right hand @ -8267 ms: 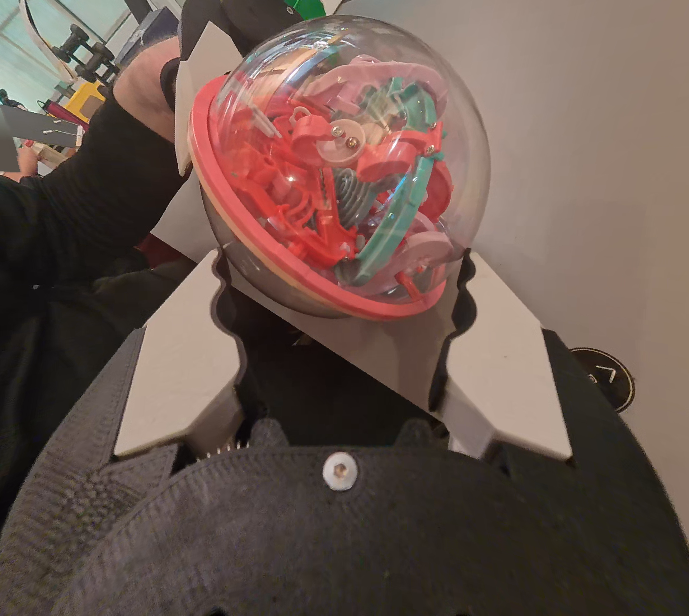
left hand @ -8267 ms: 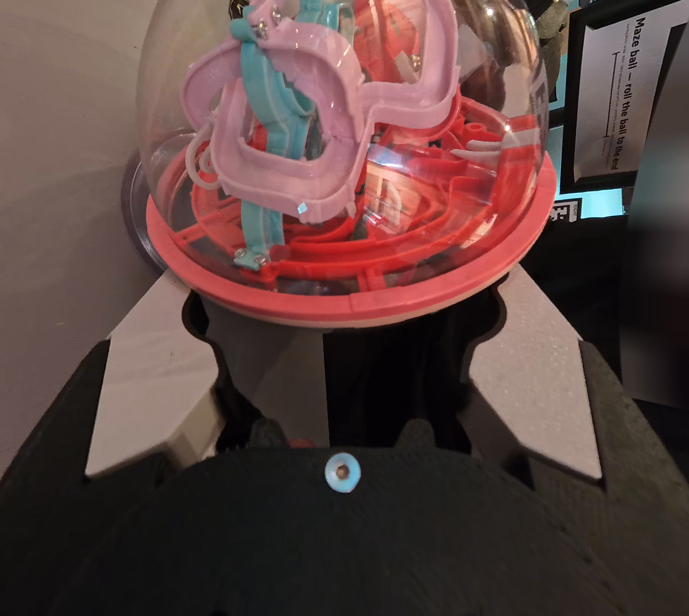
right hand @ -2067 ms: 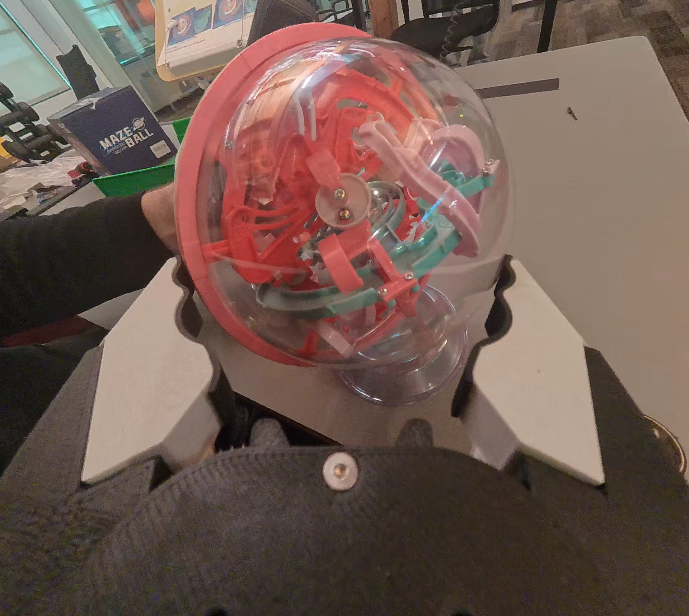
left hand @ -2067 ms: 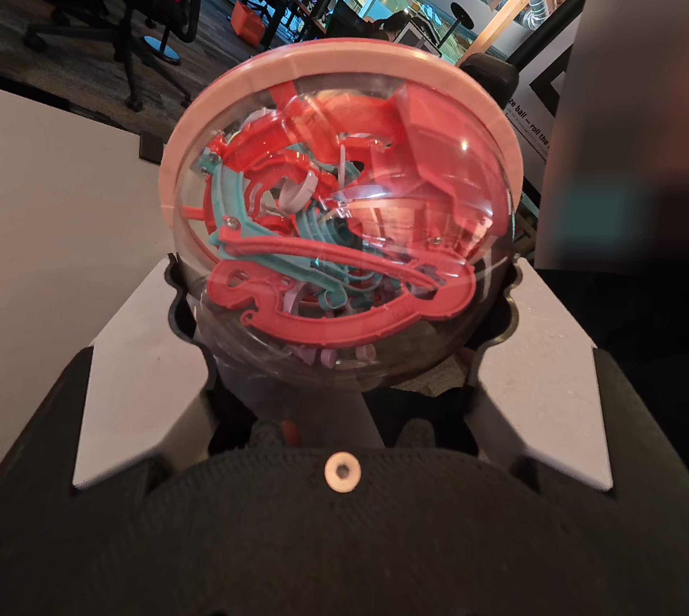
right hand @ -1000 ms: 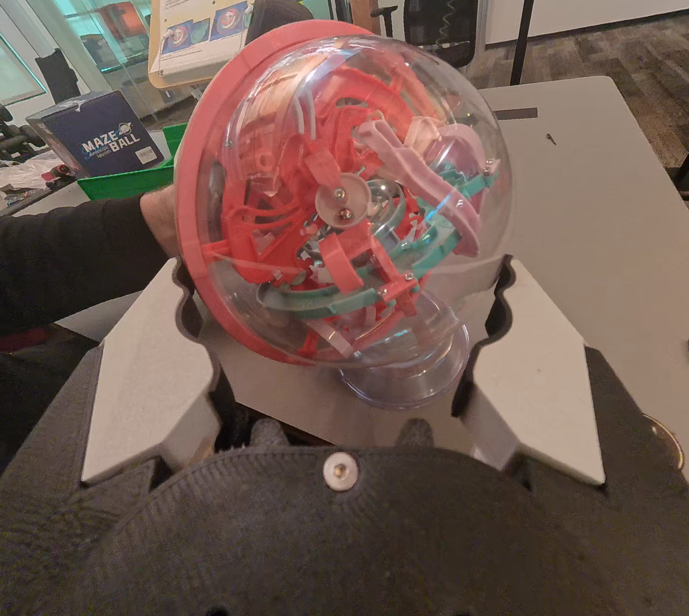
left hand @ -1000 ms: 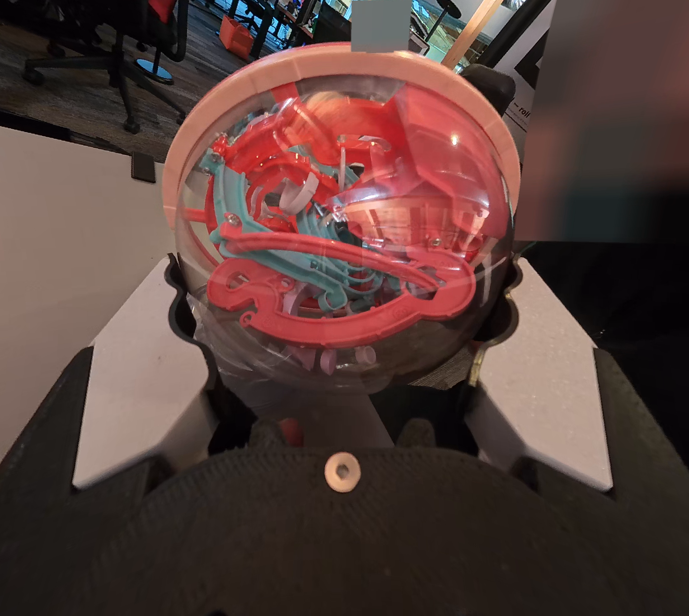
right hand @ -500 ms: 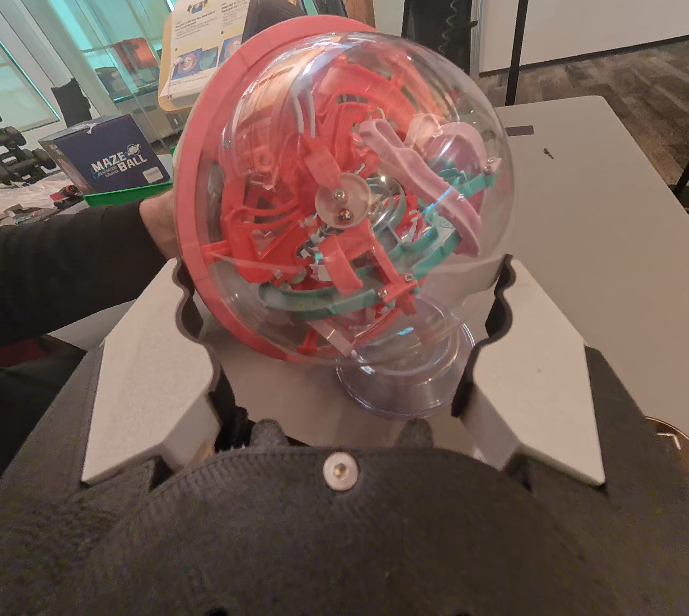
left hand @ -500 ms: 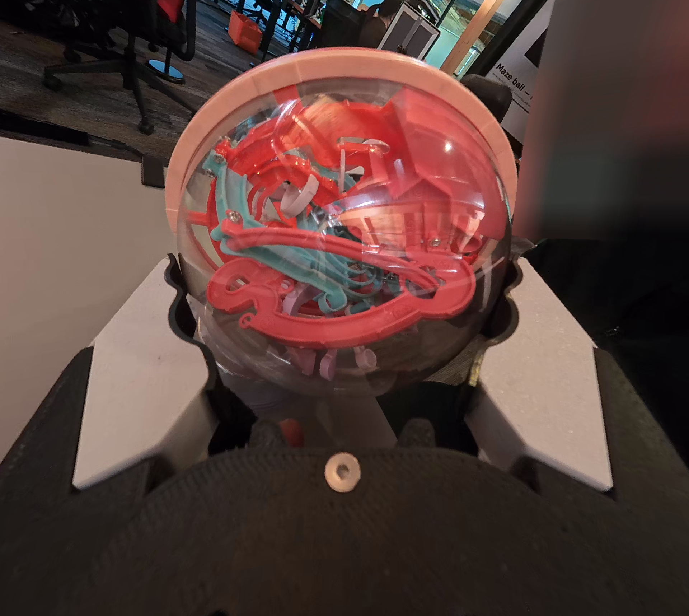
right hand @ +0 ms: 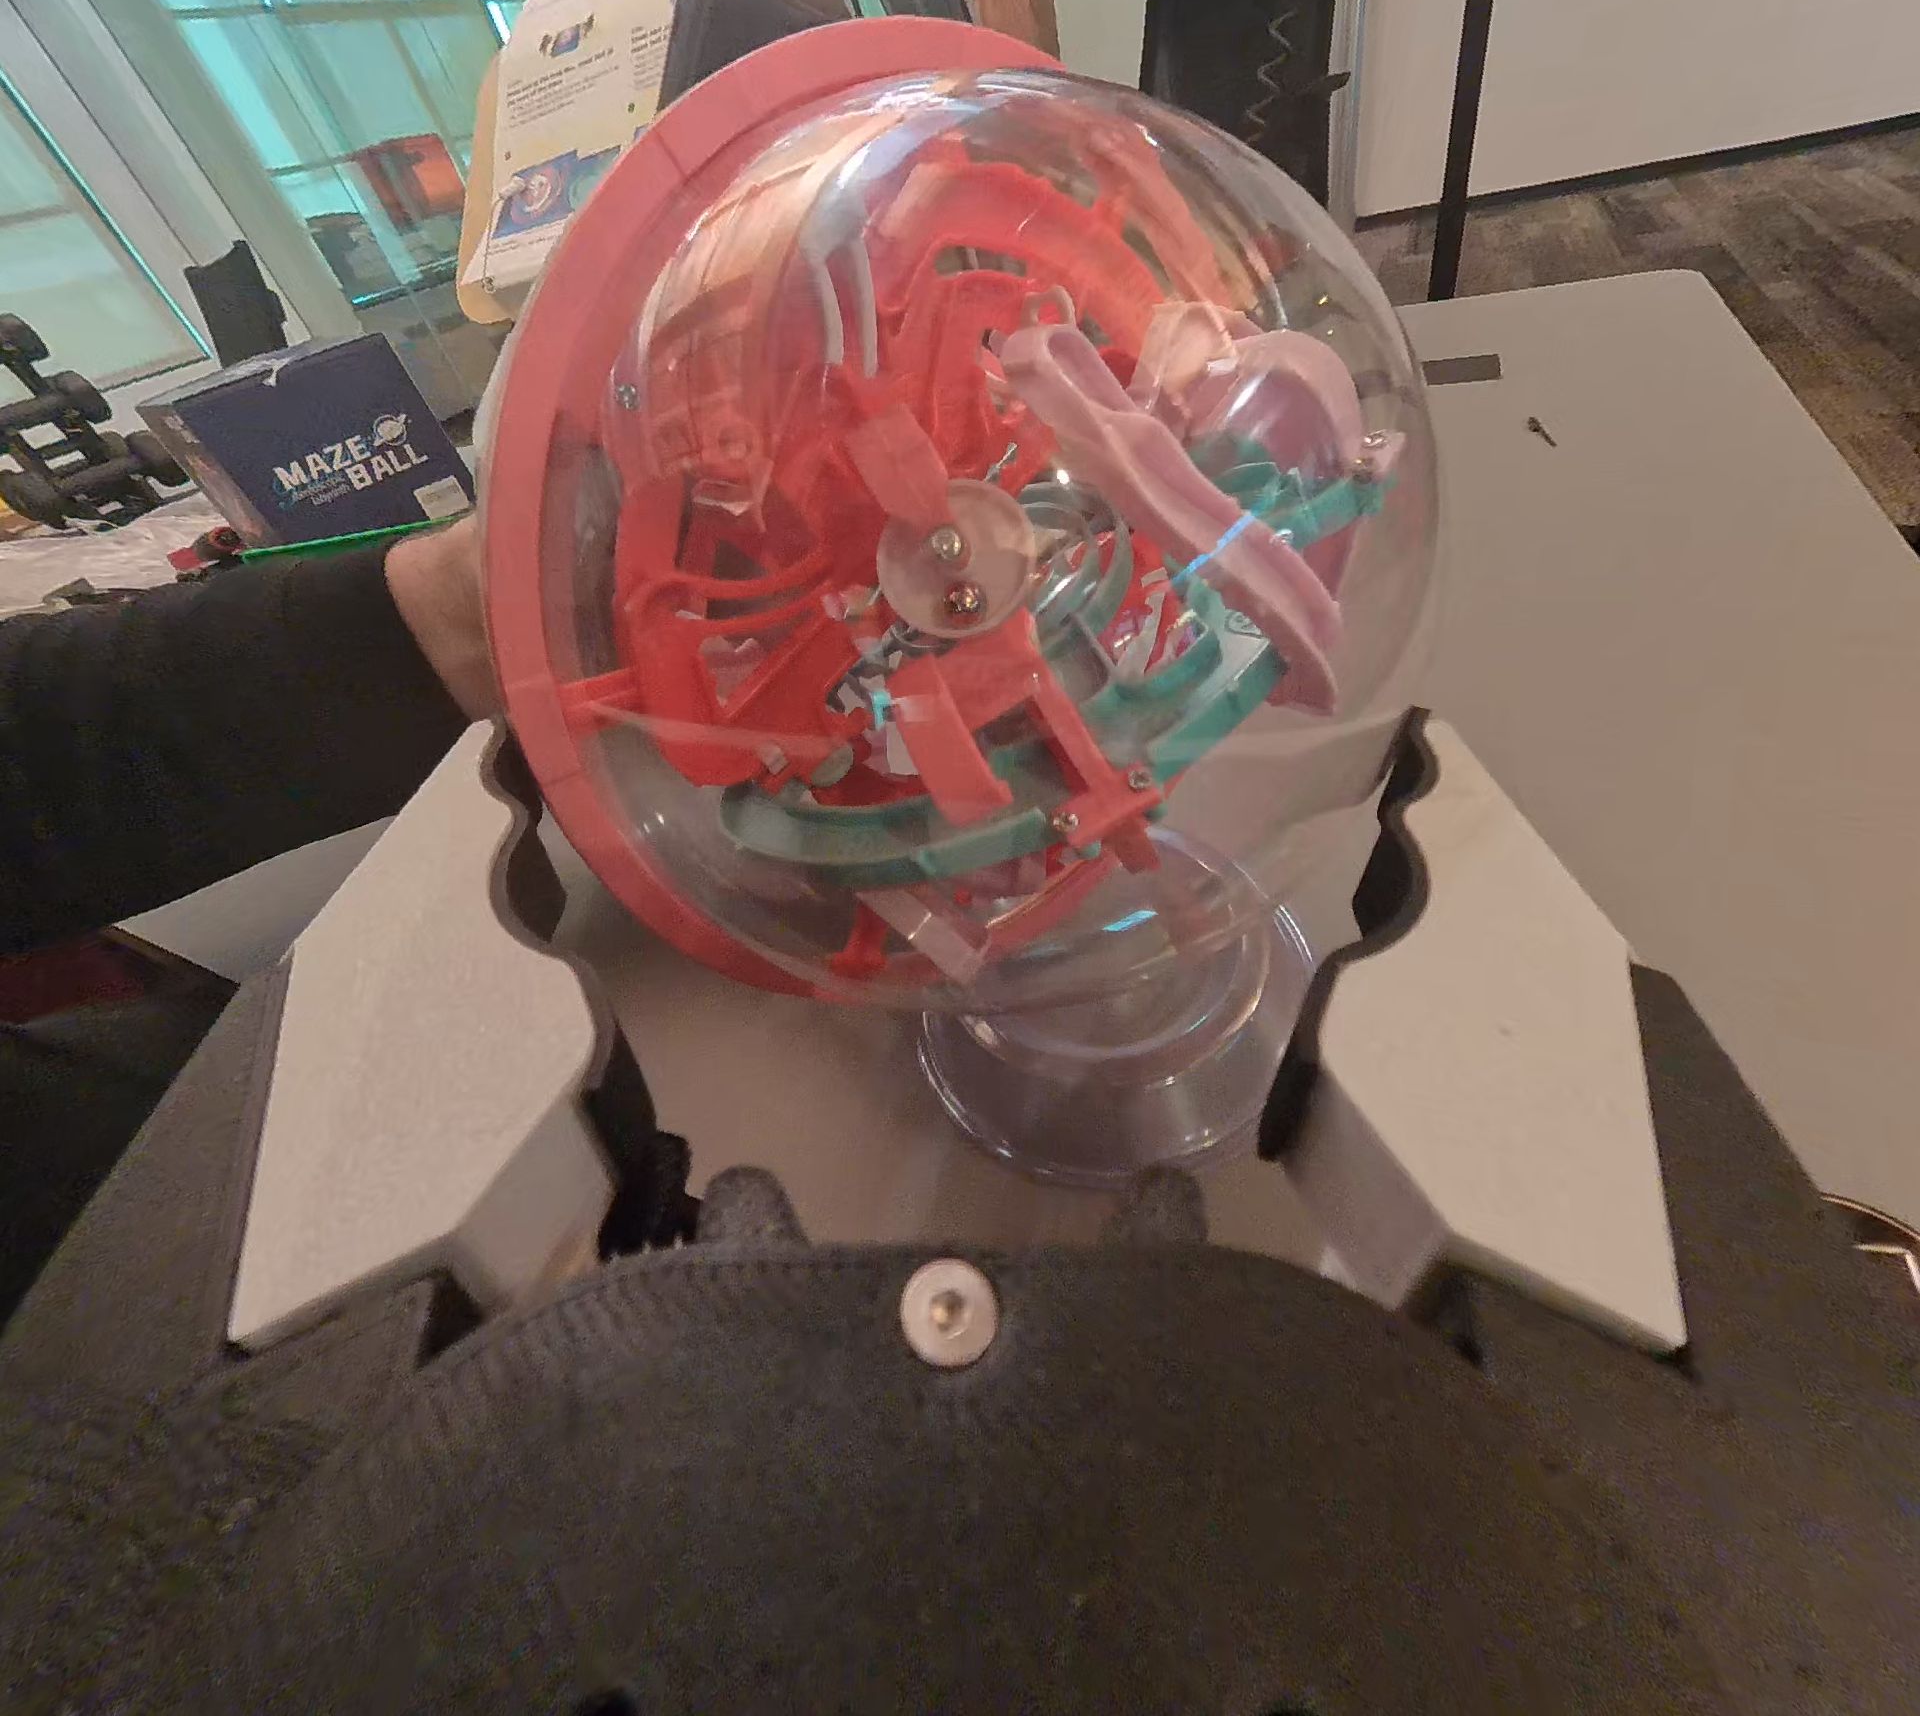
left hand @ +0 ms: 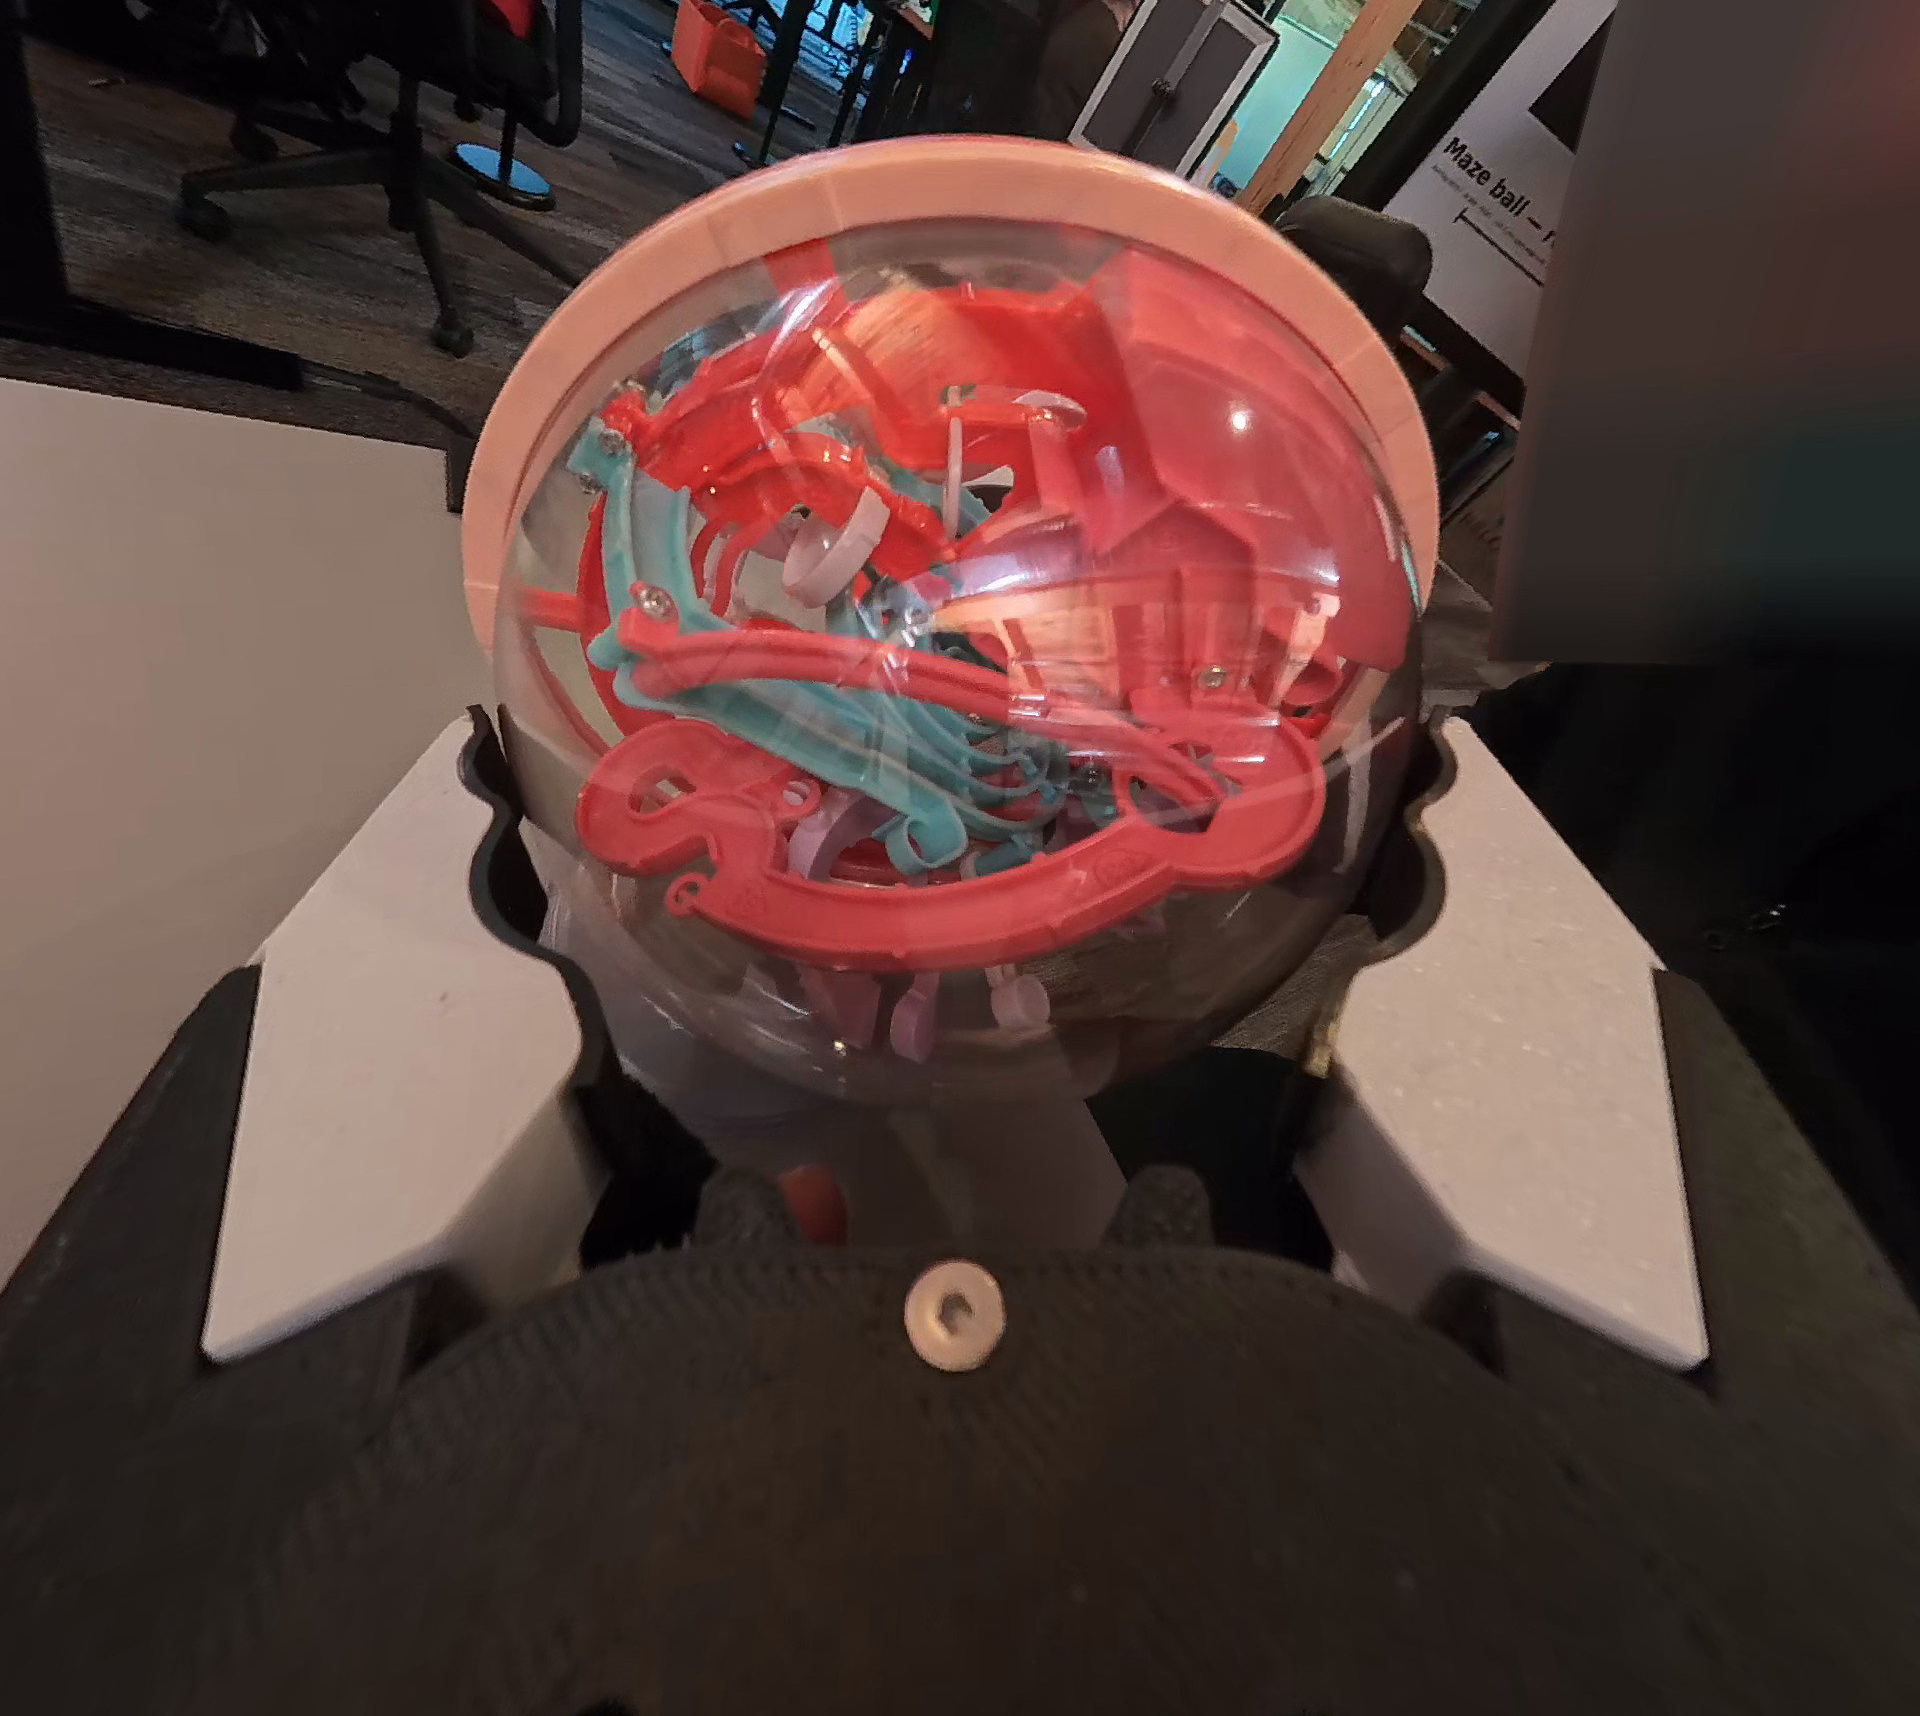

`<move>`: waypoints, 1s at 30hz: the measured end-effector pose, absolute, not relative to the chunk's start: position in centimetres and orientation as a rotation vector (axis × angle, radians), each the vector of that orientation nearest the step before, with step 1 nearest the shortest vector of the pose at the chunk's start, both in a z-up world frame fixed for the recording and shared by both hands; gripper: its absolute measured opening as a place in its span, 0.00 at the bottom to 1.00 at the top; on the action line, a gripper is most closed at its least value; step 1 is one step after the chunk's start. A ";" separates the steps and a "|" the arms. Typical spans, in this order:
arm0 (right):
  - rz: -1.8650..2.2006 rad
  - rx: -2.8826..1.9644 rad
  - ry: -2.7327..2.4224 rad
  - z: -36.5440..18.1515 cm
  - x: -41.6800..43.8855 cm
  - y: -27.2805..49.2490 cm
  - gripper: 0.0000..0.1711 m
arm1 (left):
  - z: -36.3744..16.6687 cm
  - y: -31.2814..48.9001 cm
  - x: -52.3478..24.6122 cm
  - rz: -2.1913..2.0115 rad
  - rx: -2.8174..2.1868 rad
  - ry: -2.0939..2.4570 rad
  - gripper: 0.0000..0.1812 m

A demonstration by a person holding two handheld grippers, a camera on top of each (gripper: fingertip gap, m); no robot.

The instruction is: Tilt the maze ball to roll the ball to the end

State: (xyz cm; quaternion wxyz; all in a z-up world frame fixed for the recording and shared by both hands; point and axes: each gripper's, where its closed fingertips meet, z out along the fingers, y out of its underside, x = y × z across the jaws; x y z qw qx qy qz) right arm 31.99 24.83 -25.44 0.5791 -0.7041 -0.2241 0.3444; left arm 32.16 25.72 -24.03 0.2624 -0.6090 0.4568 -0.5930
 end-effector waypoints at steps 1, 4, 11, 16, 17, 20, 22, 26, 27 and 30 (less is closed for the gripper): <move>0.808 -1.645 -0.523 -25.5 32.0 24.9 0.90 | -24.0 25.8 32.2 -1.599 -1.649 1.238 0.87; 0.817 -1.649 -0.521 -25.9 32.0 25.1 0.90 | -24.3 26.1 32.2 -1.583 -1.656 1.241 0.87; 0.825 -1.655 -0.516 -26.5 32.2 25.3 0.90 | -24.7 26.4 32.5 -1.570 -1.665 1.246 0.87; 0.837 -1.666 -0.514 -27.0 32.2 25.5 0.90 | -24.9 26.6 32.6 -1.551 -1.673 1.250 0.87; 0.839 -1.668 -0.513 -27.1 32.2 25.5 0.90 | -24.9 26.6 32.6 -1.545 -1.674 1.250 0.87; 0.845 -1.666 -0.508 -27.2 32.2 25.5 0.90 | -25.0 26.6 32.7 -1.538 -1.673 1.248 0.87; 0.849 -1.666 -0.506 -27.3 32.3 25.5 0.90 | -25.0 26.7 32.7 -1.538 -1.675 1.245 0.87; 0.851 -1.666 -0.506 -27.4 32.4 25.5 0.90 | -25.1 26.7 32.8 -1.536 -1.678 1.245 0.87; 0.853 -1.666 -0.504 -27.4 32.4 25.5 0.90 | -25.1 26.7 32.9 -1.536 -1.680 1.245 0.87; 0.861 -1.671 -0.503 -27.7 32.5 25.6 0.90 | -25.3 26.8 33.0 -1.526 -1.688 1.248 0.87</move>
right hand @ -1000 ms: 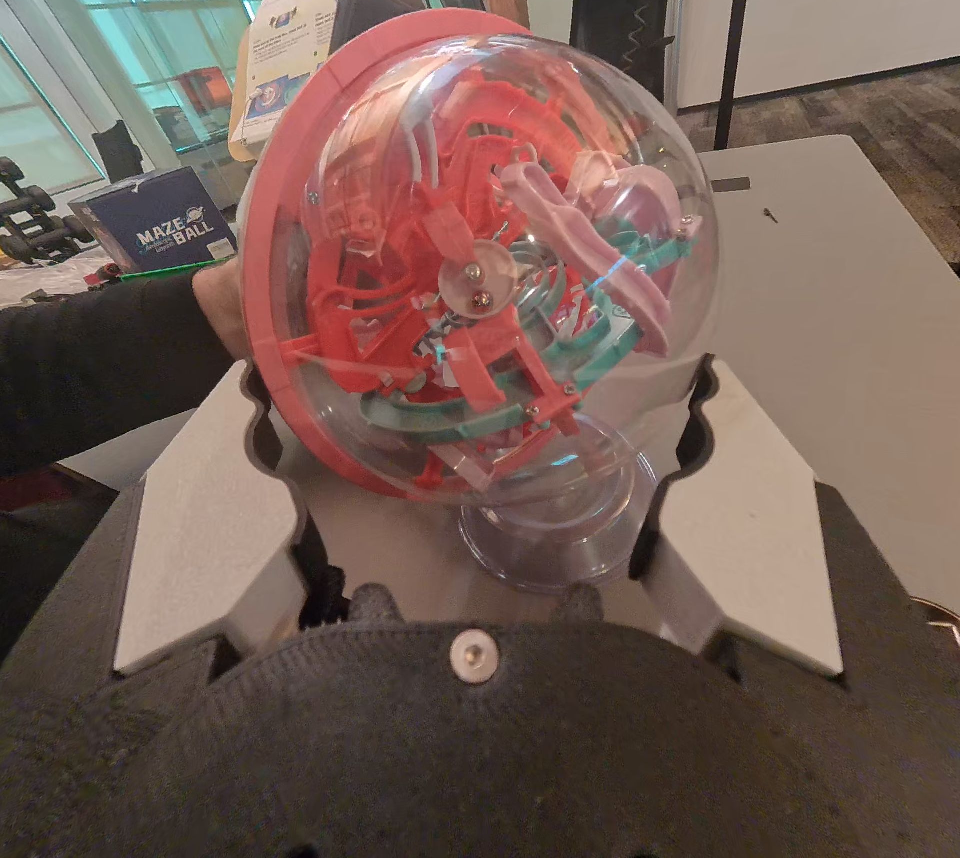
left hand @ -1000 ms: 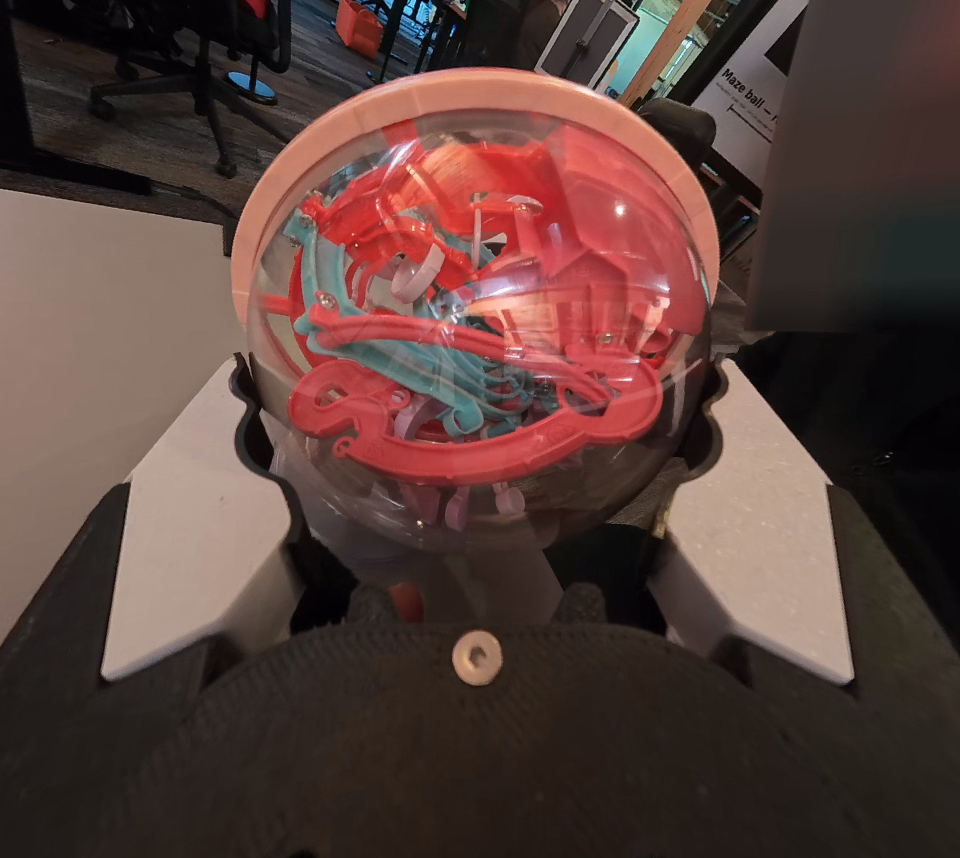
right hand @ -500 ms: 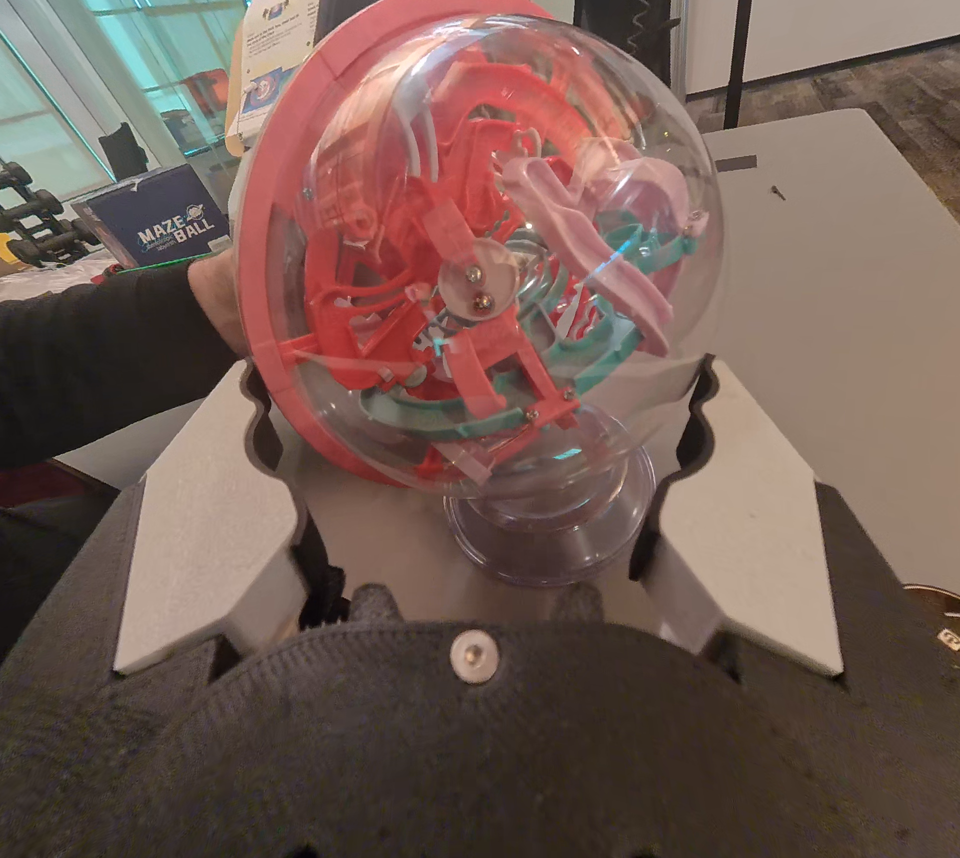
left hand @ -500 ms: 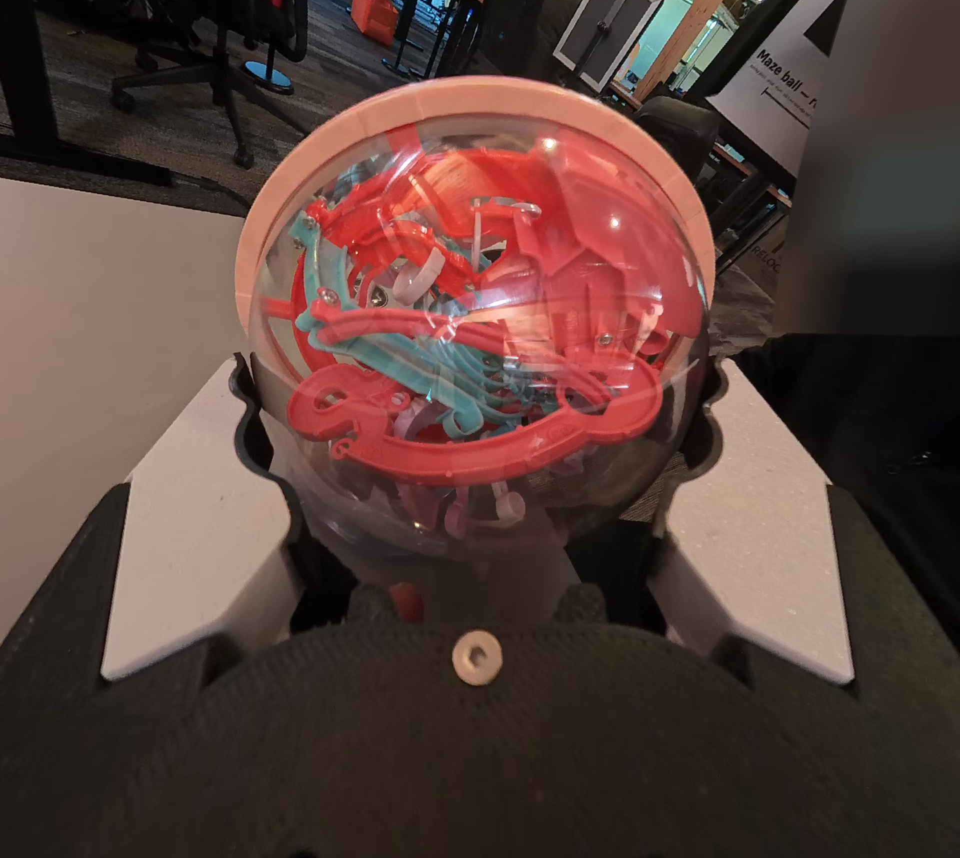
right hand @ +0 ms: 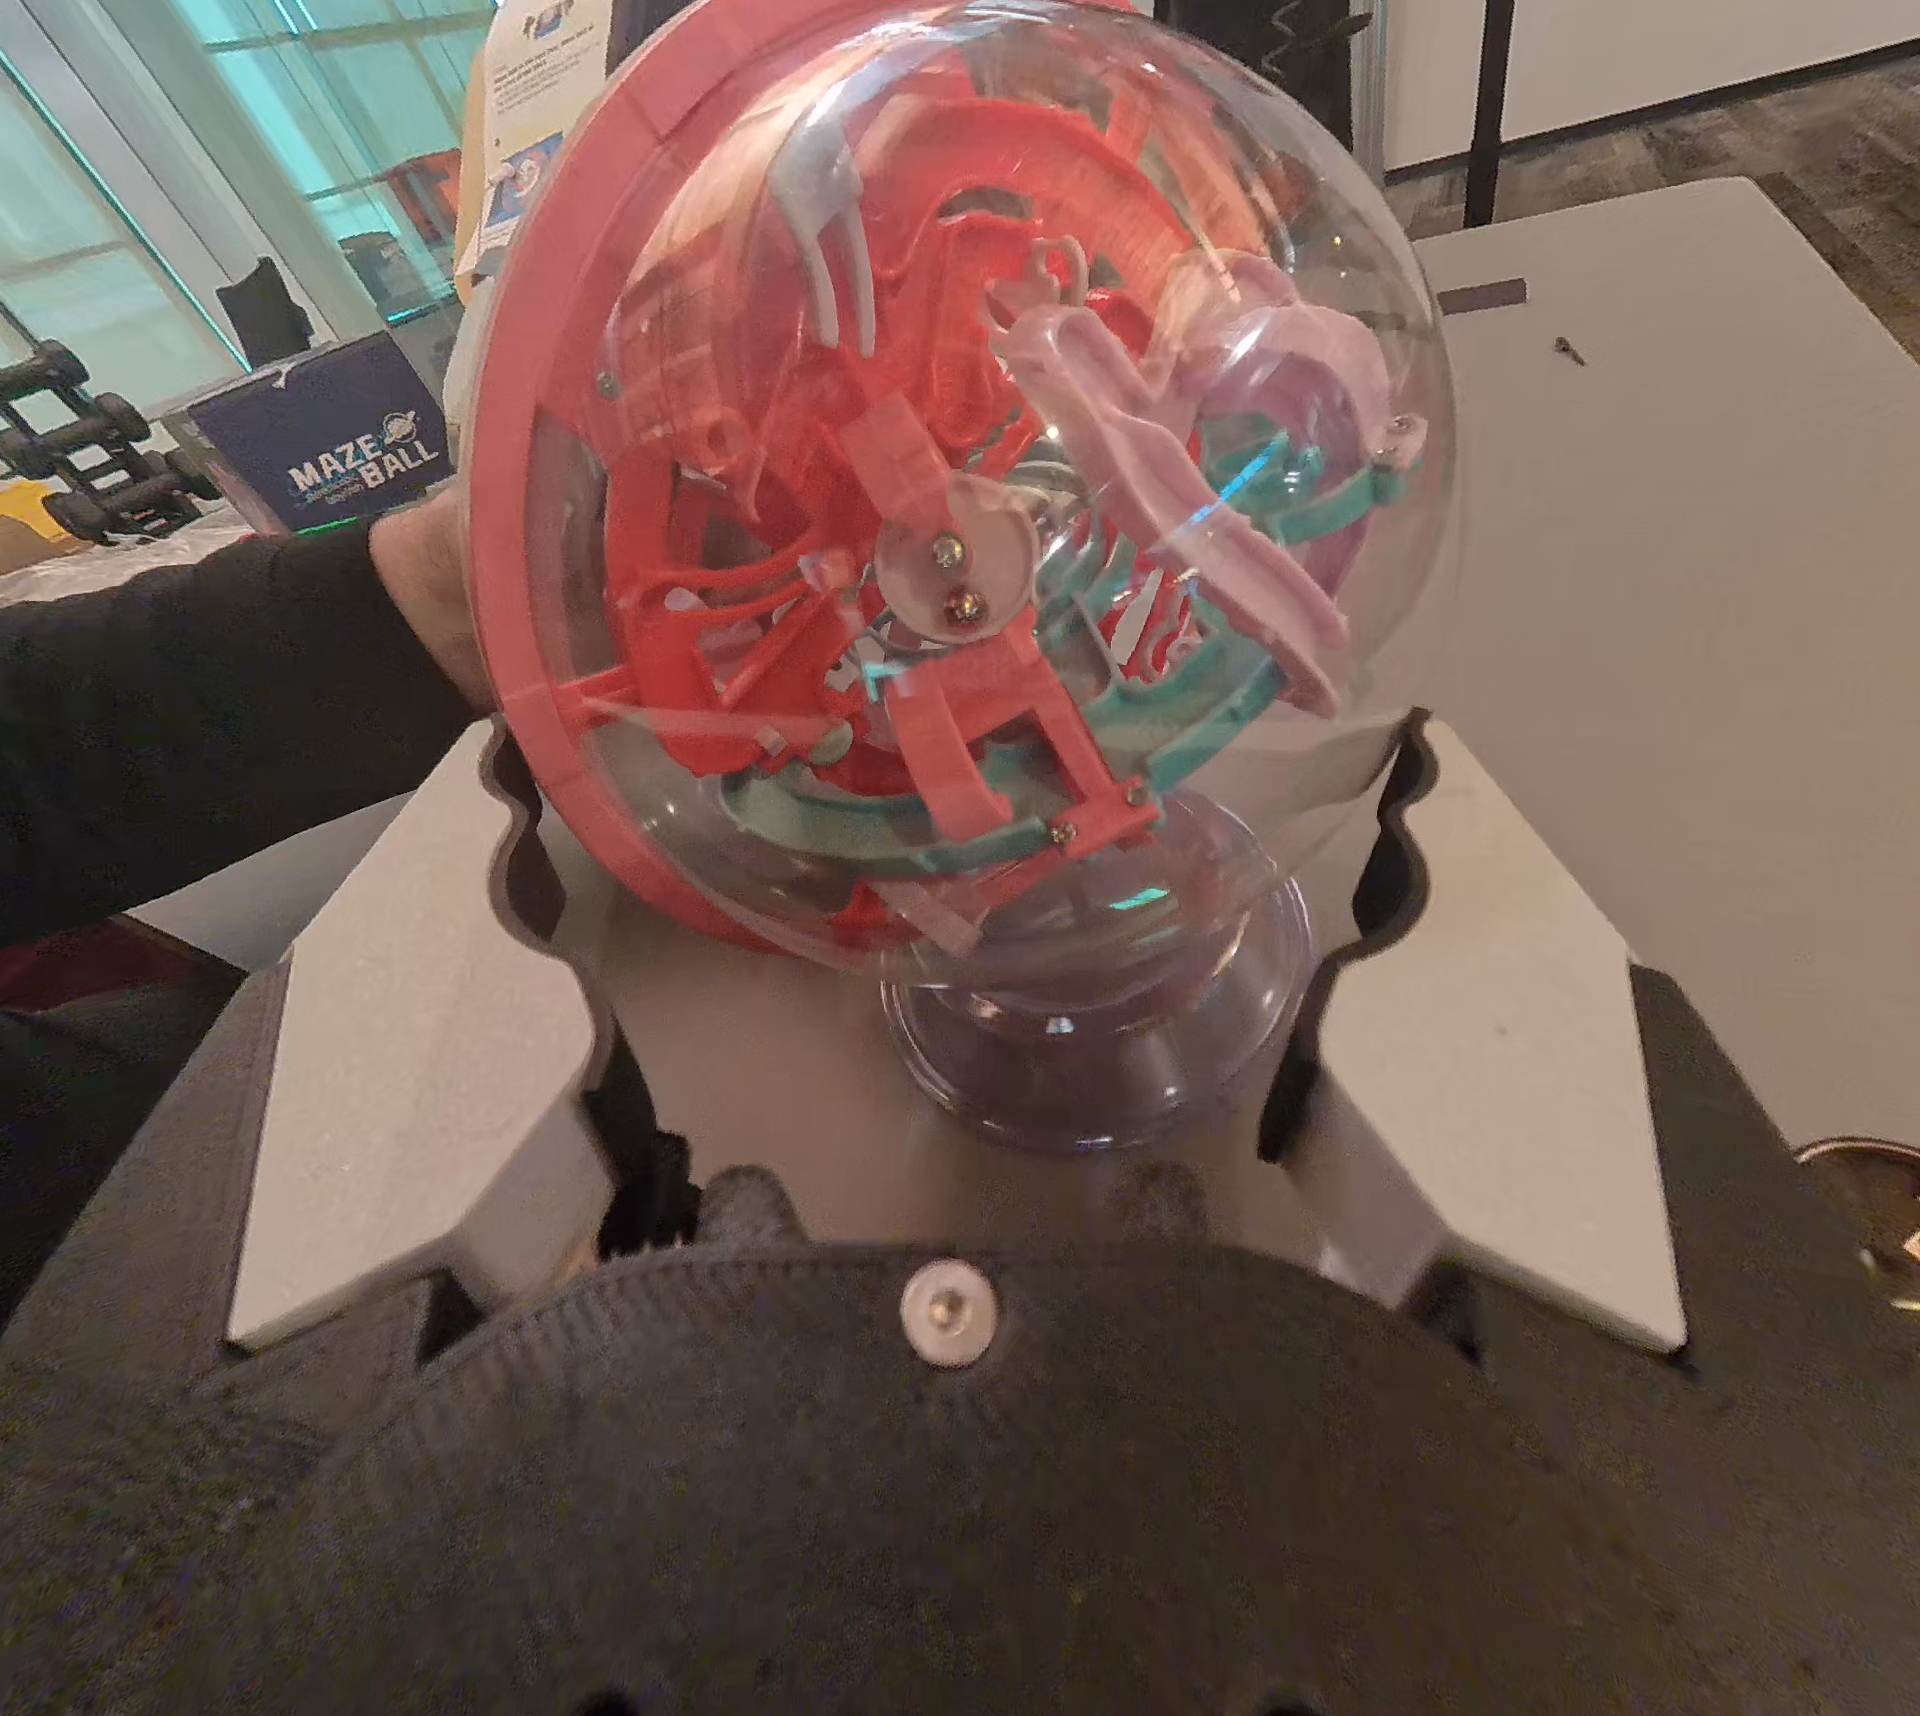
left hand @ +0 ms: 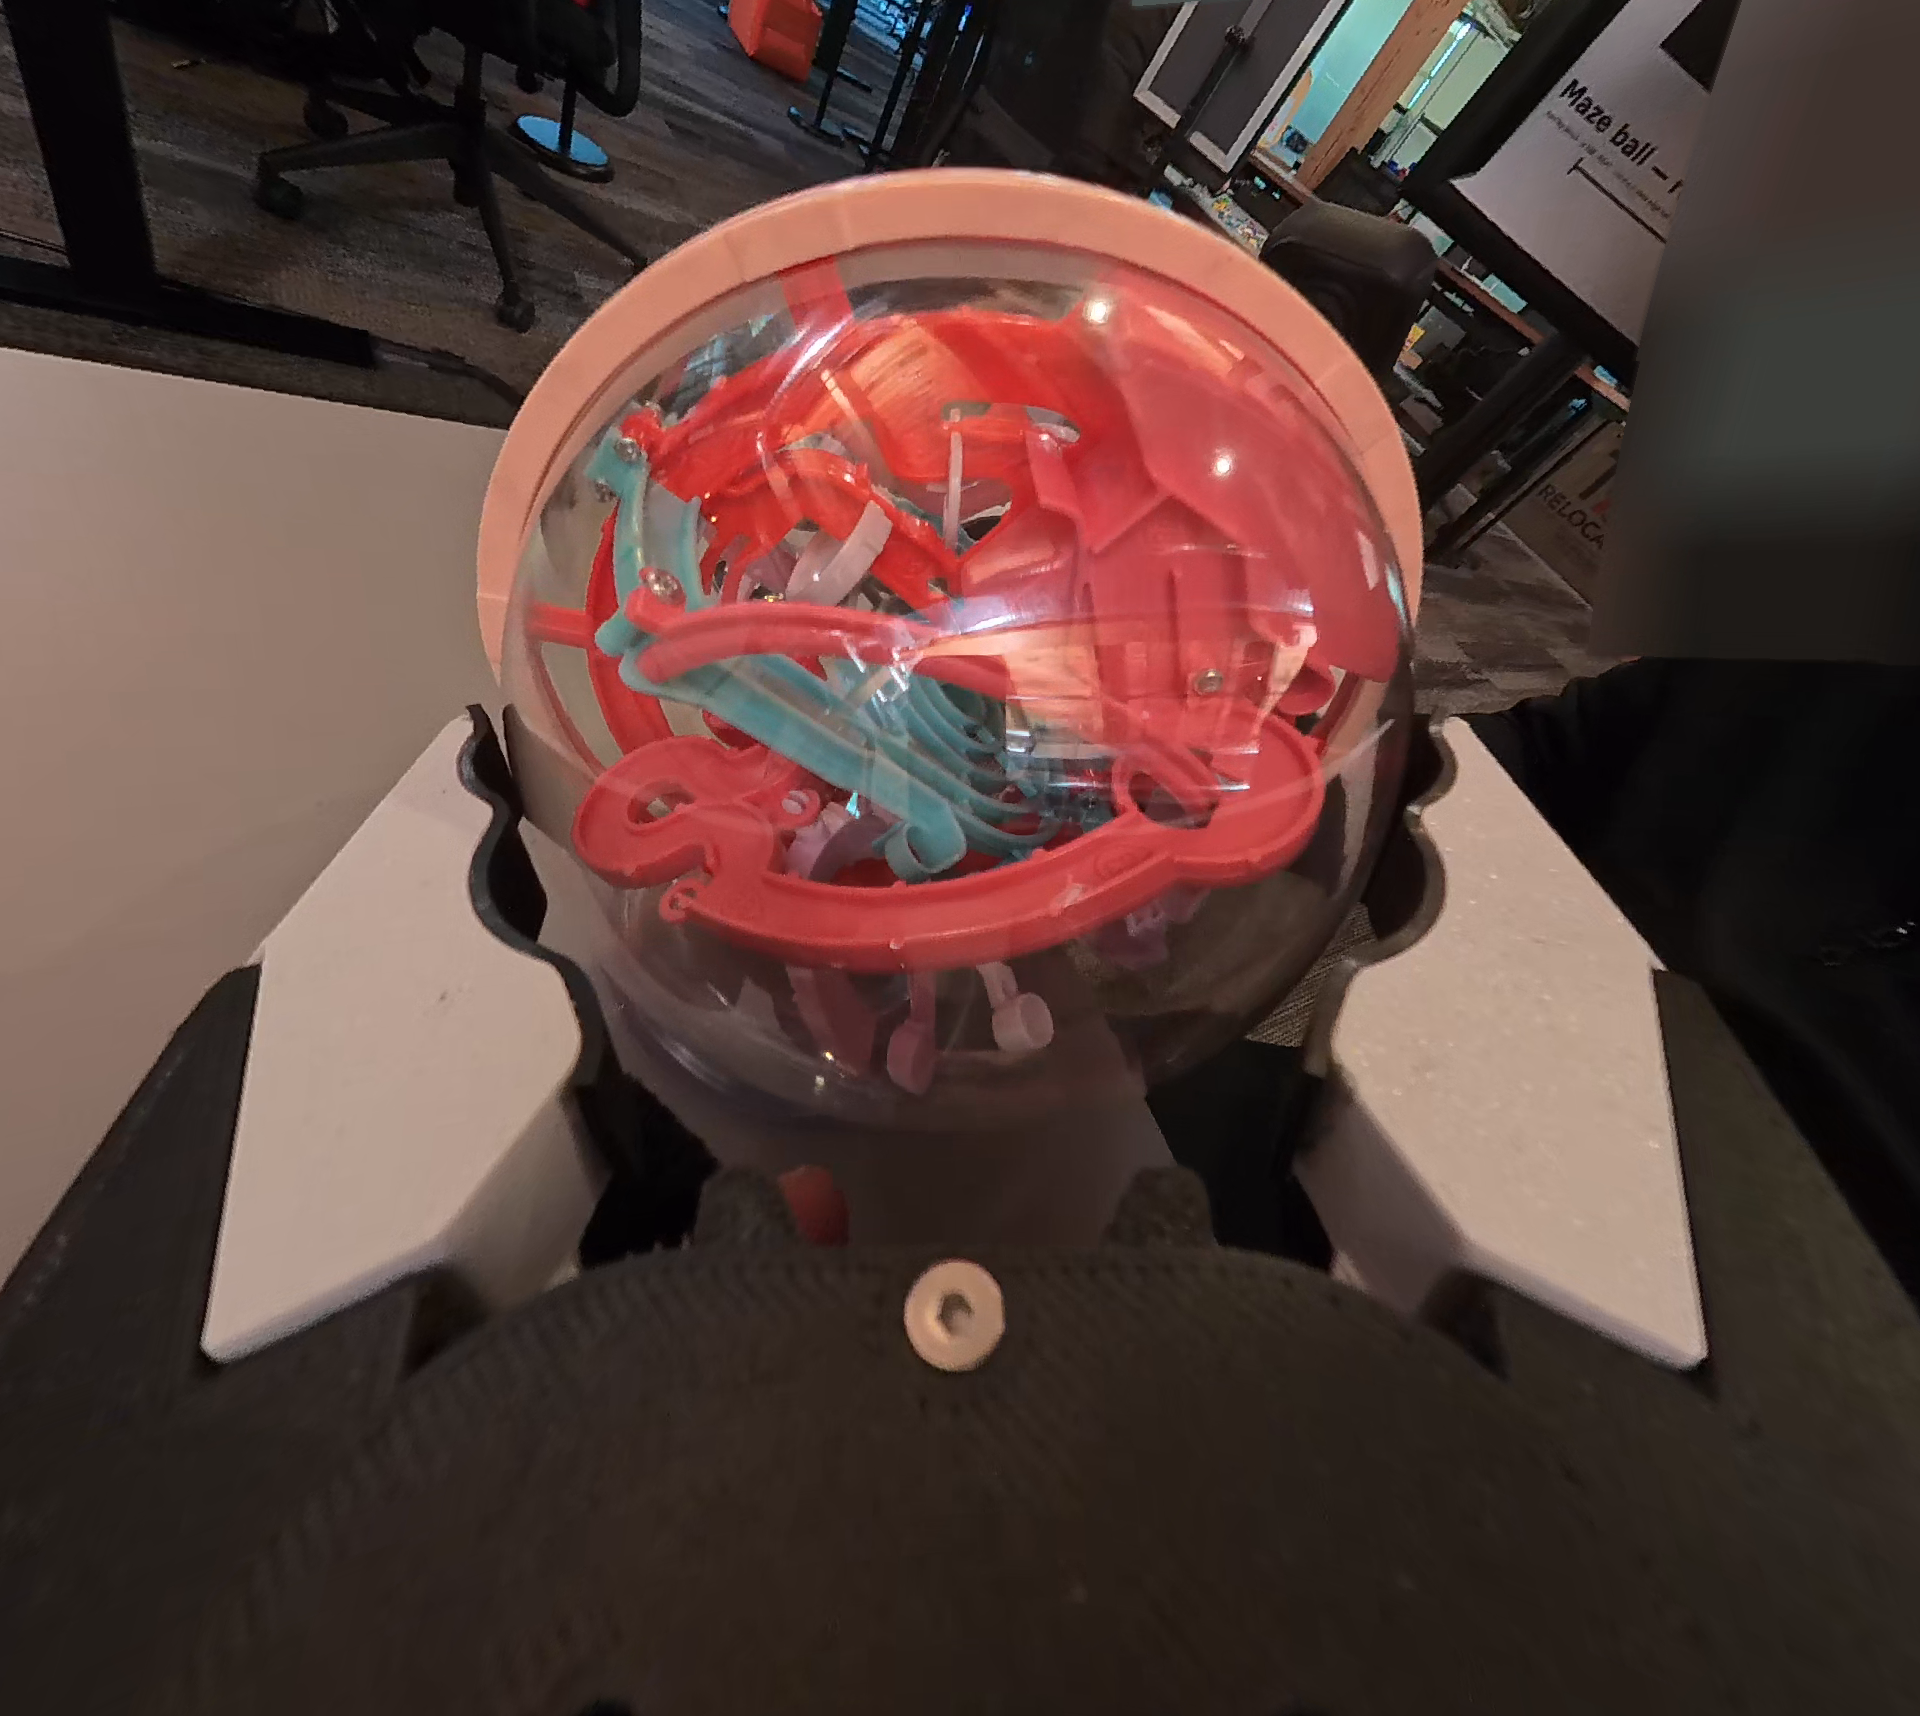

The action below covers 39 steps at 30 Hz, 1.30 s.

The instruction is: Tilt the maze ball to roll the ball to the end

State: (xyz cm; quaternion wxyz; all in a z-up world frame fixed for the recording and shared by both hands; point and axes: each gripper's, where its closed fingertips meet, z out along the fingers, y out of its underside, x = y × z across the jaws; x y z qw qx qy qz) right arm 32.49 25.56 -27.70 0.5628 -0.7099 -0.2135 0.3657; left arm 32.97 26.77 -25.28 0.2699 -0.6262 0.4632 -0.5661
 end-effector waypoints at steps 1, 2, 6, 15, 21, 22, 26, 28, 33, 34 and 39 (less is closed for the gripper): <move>0.864 -1.673 -0.502 -27.8 32.5 25.6 0.90 | -25.4 26.8 33.0 -1.524 -1.694 1.250 0.87; 0.868 -1.677 -0.502 -28.0 32.5 25.6 0.90 | -25.5 26.8 33.0 -1.521 -1.699 1.252 0.87; 0.881 -1.683 -0.496 -28.4 32.6 25.6 0.90 | -26.0 26.8 33.1 -1.528 -1.716 1.241 0.87; 0.890 -1.692 -0.499 -28.6 32.8 25.6 0.90 | -26.1 26.9 33.4 -1.512 -1.716 1.242 0.87; 0.893 -1.707 -0.502 -28.8 33.1 25.5 0.90 | -26.0 26.9 33.7 -1.498 -1.719 1.252 0.87; 0.892 -1.708 -0.503 -28.8 33.1 25.4 0.90 | -26.0 26.9 33.7 -1.497 -1.718 1.254 0.87; 0.892 -1.708 -0.504 -28.8 33.1 25.4 0.90 | -26.1 26.9 33.7 -1.499 -1.717 1.250 0.87; 0.891 -1.707 -0.503 -28.8 33.1 25.4 0.90 | -26.1 26.9 33.7 -1.501 -1.717 1.249 0.87; 0.887 -1.707 -0.507 -28.8 33.1 25.4 0.90 | -26.1 26.9 33.7 -1.501 -1.713 1.247 0.87; 0.885 -1.707 -0.509 -28.8 33.1 25.4 0.90 | -26.1 26.9 33.7 -1.501 -1.712 1.248 0.87; 0.861 -1.703 -0.517 -28.1 33.3 25.4 0.90 | -25.7 26.8 33.7 -1.534 -1.693 1.233 0.87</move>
